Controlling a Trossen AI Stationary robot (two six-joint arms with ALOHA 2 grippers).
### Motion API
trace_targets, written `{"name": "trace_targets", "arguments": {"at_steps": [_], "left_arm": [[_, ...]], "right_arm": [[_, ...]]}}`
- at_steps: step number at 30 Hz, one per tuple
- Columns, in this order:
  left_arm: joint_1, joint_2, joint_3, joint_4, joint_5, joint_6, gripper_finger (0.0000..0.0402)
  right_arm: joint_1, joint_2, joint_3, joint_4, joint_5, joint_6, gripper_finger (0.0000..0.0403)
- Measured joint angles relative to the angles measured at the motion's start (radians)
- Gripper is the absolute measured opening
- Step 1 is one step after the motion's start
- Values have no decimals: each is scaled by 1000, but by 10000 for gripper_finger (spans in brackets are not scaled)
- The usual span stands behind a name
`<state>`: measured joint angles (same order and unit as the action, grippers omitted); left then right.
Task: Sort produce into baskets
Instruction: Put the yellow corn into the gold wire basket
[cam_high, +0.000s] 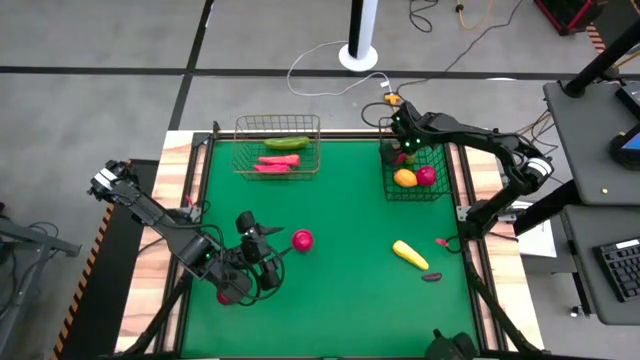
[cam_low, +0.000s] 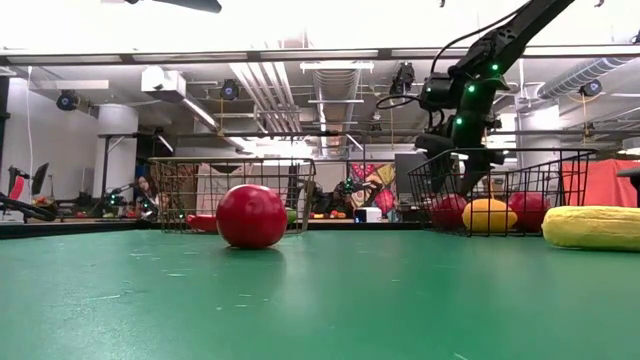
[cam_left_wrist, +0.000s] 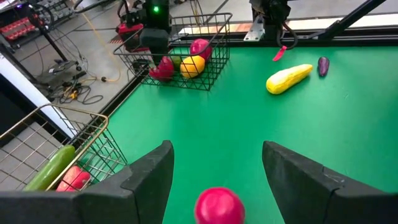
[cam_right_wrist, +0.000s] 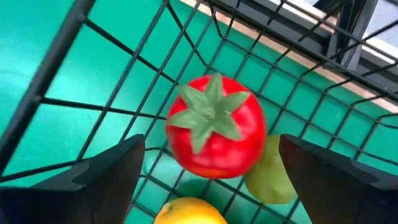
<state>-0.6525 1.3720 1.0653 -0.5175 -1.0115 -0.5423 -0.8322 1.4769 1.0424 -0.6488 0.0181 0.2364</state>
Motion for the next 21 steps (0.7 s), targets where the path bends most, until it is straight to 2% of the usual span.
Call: {"name": "trace_targets", "arguments": {"at_steps": [5, 12, 16, 21], "left_arm": [[0, 0, 0, 0, 0, 1, 226], [0, 0, 0, 0, 0, 1, 226], [0, 0, 0, 0, 0, 1, 226], [0, 1, 0, 0, 0, 1, 226]], "right_arm": [[1, -23, 31, -1, 0, -11, 364], [50, -140, 120, -52, 1, -1, 364], [149, -227, 148, -110, 2, 16, 364], [361, -312, 160, -203, 0, 36, 364]]}}
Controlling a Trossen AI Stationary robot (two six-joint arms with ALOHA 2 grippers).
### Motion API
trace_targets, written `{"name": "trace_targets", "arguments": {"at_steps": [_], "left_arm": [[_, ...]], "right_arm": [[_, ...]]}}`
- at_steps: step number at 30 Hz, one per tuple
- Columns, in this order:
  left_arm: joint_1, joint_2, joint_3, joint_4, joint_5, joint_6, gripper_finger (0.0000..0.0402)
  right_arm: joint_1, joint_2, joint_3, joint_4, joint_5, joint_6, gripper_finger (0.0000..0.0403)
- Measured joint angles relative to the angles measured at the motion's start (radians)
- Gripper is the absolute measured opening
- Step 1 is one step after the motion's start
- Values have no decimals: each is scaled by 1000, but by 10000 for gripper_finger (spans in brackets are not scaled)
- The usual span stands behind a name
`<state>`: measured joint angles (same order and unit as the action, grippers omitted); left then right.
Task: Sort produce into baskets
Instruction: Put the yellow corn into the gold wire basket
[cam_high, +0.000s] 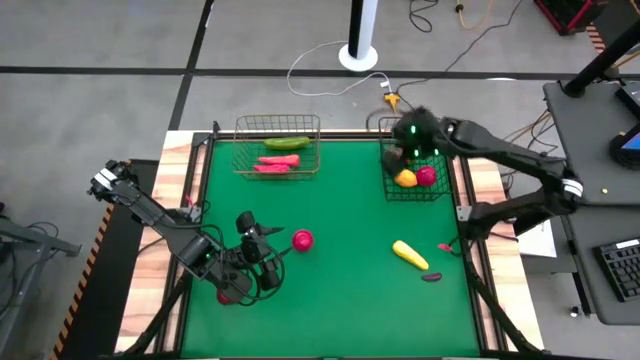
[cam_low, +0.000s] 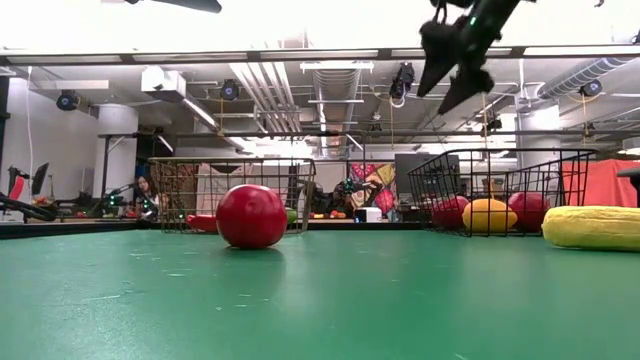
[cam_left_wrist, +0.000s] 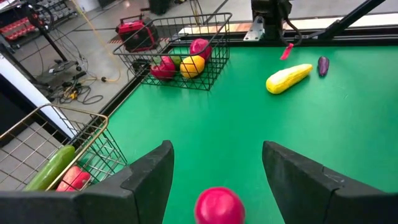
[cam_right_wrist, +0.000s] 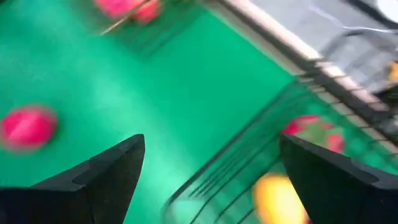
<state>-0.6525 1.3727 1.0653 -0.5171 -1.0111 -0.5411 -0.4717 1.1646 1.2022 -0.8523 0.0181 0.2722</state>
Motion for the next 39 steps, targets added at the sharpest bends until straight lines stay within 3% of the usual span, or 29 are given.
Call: {"name": "trace_targets", "arguments": {"at_steps": [11, 18, 28, 39], "left_arm": [[0, 0, 0, 0, 0, 0, 226], [0, 0, 0, 0, 0, 0, 226], [0, 0, 0, 0, 0, 0, 226], [0, 0, -6, 0, 0, 0, 226]], "right_arm": [[538, 33, -9, -278, -16, 279, 364], [790, 110, -51, -407, -49, 502, 364], [921, 106, -252, -384, -16, 730, 364], [930, 96, -442, -128, 15, 726, 364]]}}
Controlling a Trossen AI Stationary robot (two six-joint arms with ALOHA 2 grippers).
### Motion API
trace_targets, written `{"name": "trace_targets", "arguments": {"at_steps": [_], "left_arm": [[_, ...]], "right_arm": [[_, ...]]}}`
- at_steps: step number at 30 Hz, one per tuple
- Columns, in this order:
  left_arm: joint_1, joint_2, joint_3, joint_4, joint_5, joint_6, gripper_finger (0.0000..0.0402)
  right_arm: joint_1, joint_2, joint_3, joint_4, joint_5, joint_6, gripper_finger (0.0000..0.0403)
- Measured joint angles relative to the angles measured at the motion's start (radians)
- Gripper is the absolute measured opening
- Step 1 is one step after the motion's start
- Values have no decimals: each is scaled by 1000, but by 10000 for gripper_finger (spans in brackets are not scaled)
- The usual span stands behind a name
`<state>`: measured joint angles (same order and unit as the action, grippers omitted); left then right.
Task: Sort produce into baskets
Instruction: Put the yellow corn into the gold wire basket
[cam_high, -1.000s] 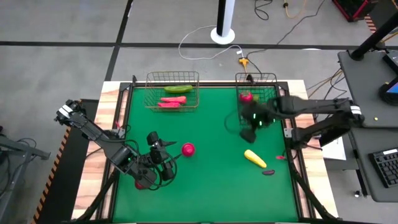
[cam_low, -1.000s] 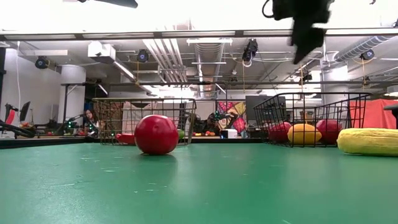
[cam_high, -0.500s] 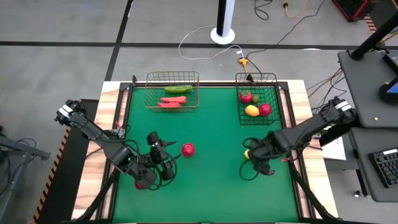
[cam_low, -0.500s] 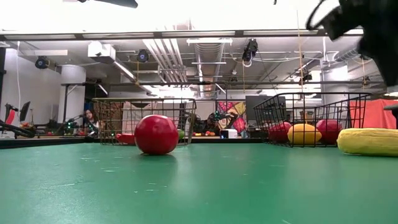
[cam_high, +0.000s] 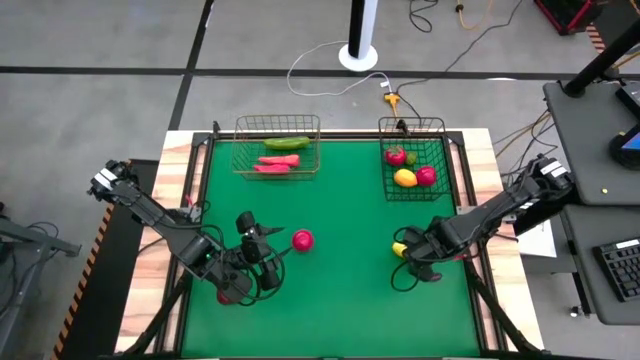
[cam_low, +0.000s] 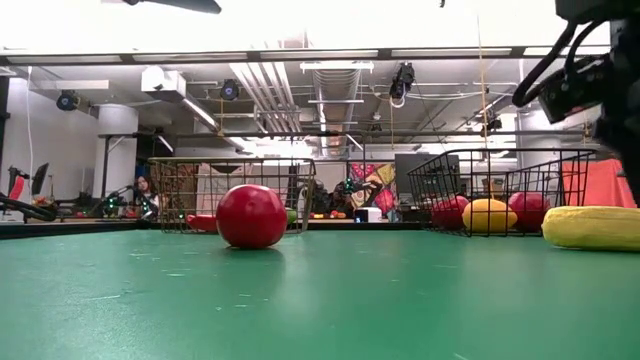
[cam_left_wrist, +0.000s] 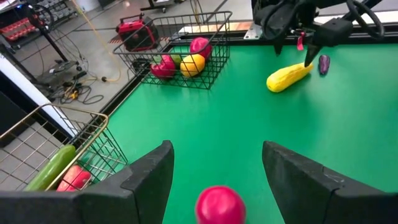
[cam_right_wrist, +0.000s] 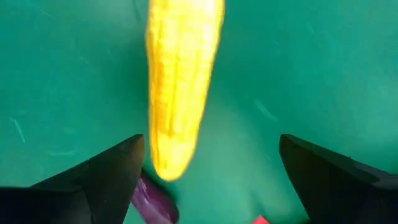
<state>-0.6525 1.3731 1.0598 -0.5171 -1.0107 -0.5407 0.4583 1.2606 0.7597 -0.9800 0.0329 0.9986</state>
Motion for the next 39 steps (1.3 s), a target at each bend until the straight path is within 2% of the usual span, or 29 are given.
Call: {"name": "trace_targets", "arguments": {"at_steps": [6, 15, 20, 25, 32, 39], "left_arm": [[0, 0, -12, 1, 0, 0, 226], [0, 0, -25, 1, 0, -12, 226], [0, 0, -36, 3, 0, -22, 226], [0, 0, -50, 22, 4, -23, 226], [-3, 0, -52, 91, 61, 26, 226], [-2, 0, -48, 123, 58, 105, 226]], "right_arm": [[0, 0, -70, 124, 47, -4, 364], [0, 0, -167, 243, 47, 5, 352], [0, -2, -183, 261, 47, 5, 295], [0, 0, -165, 261, 47, -22, 215], [0, -2, -87, 266, 50, -76, 105], [0, -2, 59, 381, 193, -242, 101]]}}
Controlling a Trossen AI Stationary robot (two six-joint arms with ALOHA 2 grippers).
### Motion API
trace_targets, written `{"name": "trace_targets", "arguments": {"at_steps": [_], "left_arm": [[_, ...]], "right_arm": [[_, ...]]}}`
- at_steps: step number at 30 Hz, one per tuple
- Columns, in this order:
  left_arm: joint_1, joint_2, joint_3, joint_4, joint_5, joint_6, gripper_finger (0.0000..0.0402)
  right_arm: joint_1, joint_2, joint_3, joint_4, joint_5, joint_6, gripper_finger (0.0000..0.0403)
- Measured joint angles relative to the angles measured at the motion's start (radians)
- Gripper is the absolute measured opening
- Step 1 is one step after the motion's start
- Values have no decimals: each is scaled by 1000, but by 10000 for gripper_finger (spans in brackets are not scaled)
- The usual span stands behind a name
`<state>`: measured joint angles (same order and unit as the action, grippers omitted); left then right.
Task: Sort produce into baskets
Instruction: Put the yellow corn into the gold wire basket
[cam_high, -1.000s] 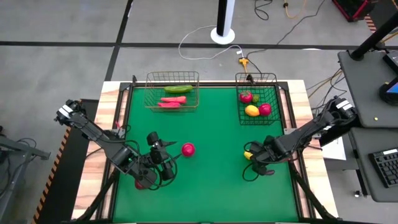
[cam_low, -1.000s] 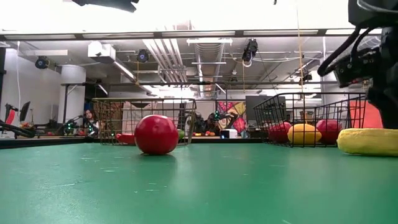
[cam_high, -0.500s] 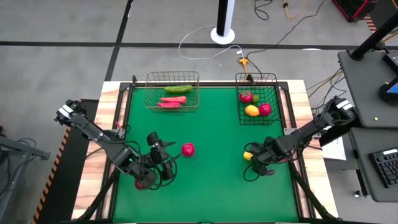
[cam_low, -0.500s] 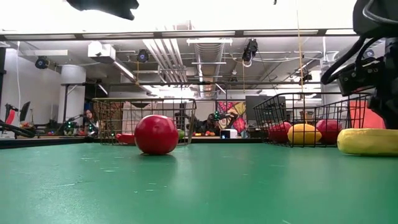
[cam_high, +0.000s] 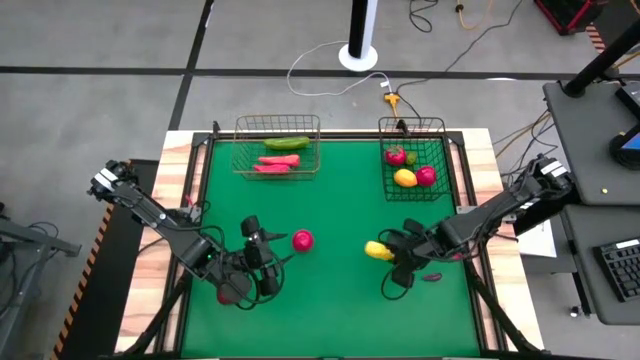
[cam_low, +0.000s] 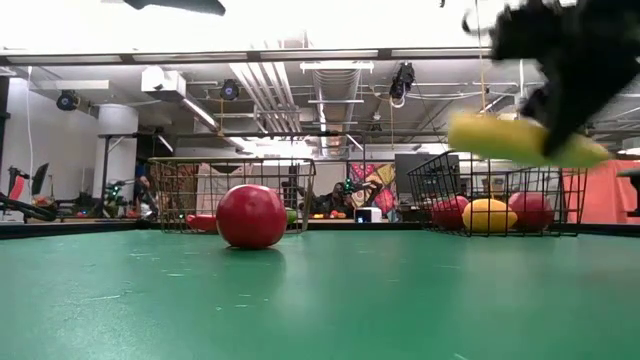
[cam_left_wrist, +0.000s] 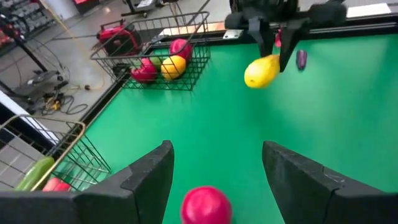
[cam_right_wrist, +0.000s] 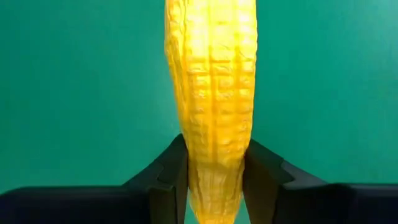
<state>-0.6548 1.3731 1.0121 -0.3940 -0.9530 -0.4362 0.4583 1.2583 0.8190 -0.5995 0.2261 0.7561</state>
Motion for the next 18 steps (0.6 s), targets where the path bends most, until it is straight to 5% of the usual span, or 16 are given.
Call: {"name": "trace_targets", "arguments": {"at_steps": [10, 18], "left_arm": [[0, 0, 1, 217, 46, 194, 223], [2, -1, -26, 542, 149, 457, 216]], "right_arm": [[0, 0, 181, 314, 222, -475, 108], [0, 1, 57, 806, 230, -775, 109]]}}
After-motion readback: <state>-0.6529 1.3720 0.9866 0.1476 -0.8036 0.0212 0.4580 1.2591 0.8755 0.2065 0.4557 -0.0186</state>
